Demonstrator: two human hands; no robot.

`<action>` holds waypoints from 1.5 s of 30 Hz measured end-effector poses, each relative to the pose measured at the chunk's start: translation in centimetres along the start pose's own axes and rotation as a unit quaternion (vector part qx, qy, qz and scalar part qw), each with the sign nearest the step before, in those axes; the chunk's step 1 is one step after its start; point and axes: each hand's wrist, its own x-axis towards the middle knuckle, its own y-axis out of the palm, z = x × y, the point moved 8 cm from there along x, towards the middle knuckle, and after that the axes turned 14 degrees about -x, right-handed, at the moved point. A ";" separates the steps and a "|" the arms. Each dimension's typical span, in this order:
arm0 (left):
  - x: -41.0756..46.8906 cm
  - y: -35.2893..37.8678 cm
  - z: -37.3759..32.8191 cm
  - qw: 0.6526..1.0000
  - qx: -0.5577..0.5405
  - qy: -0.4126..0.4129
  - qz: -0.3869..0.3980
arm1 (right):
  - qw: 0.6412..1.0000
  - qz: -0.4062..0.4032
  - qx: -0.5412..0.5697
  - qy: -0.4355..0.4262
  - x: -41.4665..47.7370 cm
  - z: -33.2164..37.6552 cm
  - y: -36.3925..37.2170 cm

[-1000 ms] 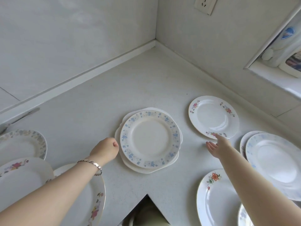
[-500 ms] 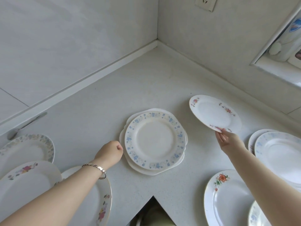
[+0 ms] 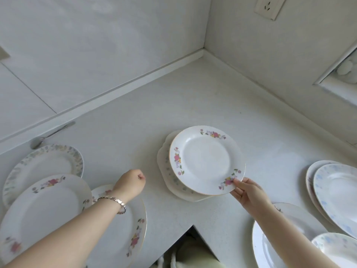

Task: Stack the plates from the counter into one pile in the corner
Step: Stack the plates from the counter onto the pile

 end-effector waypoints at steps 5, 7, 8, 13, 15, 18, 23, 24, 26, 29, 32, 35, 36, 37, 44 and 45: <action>-0.3 -1.3 1.7 0.999 -0.035 -0.013 -0.020 | 0.999 -0.035 -0.040 0.008 0.2 -1.1 0.8; -0.5 -1.4 2.2 0.999 -0.040 -0.020 -0.024 | 0.996 -0.058 -0.062 0.015 0.0 -1.4 0.8; -0.5 -1.4 2.4 0.999 -0.043 -0.022 -0.024 | 0.994 -0.072 -0.078 0.021 0.0 -1.6 0.7; -0.7 -1.1 2.6 0.998 -0.052 -0.028 -0.017 | 0.937 -0.140 -0.318 0.012 -0.3 -0.6 0.6; -0.7 -1.0 2.5 0.998 -0.049 -0.026 -0.016 | 0.895 -0.136 -0.424 0.008 -0.2 -0.1 0.9; -0.7 -0.7 2.4 0.999 -0.046 -0.020 -0.018 | 0.836 -0.136 -0.532 0.012 0.2 0.2 1.0; -0.9 -0.5 2.7 0.999 -0.032 -0.022 -0.026 | 0.780 -0.132 -0.611 0.005 0.9 1.1 1.6; -1.0 -0.5 2.9 0.999 -0.030 -0.025 -0.028 | 0.772 -0.132 -0.622 0.009 0.9 1.0 1.6; -1.2 -0.5 3.4 0.999 -0.025 -0.031 -0.032 | 0.738 -0.133 -0.662 0.008 0.6 0.8 1.8; -1.6 -0.7 4.0 0.998 -0.025 -0.035 -0.038 | 0.668 -0.144 -0.730 -0.036 -0.3 1.4 3.0; -2.2 -1.3 4.6 0.998 -0.034 -0.035 -0.046 | 0.623 -0.109 -0.766 -0.113 -1.4 2.0 7.6; -3.5 -2.8 5.9 0.996 -0.047 -0.049 -0.064 | 0.602 -0.013 -0.783 -0.156 -2.3 1.0 13.9; -4.0 -3.6 6.7 0.994 -0.053 -0.056 -0.076 | 0.592 0.022 -0.790 -0.160 -2.5 0.4 16.2; -4.6 -4.4 7.6 0.992 -0.064 -0.063 -0.092 | 0.581 0.053 -0.795 -0.164 -2.9 -0.3 18.3; -9.8 -12.3 17.8 0.940 -0.148 -0.143 -0.271 | 0.512 0.181 -0.817 -0.195 -4.9 -7.0 29.7; -10.8 -13.3 19.6 0.929 -0.139 -0.171 -0.297 | 0.502 0.188 -0.821 -0.196 -5.1 -7.7 30.6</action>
